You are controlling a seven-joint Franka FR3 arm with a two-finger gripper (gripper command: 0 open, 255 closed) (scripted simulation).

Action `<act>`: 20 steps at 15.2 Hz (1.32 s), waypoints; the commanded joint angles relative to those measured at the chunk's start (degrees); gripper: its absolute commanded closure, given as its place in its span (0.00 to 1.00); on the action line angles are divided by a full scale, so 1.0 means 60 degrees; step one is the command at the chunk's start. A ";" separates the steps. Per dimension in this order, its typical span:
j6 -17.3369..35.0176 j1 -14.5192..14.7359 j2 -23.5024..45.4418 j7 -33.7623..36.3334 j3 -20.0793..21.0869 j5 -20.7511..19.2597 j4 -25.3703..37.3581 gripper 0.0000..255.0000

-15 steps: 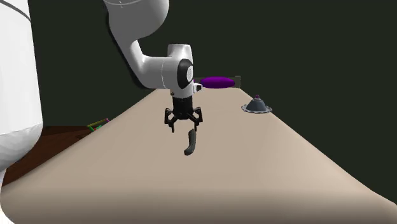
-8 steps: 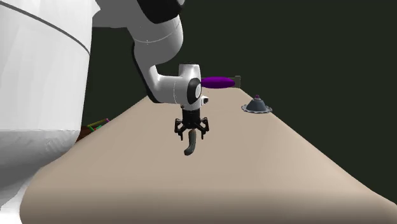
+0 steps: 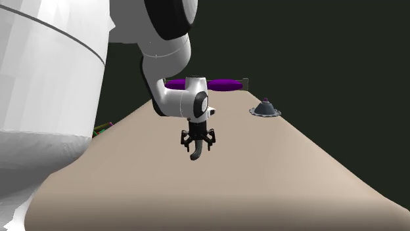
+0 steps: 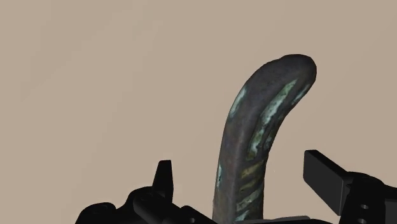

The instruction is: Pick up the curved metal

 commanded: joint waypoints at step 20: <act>-0.0945 0.0039 -0.0805 0.0072 -0.0054 -0.0085 0.0146 1.00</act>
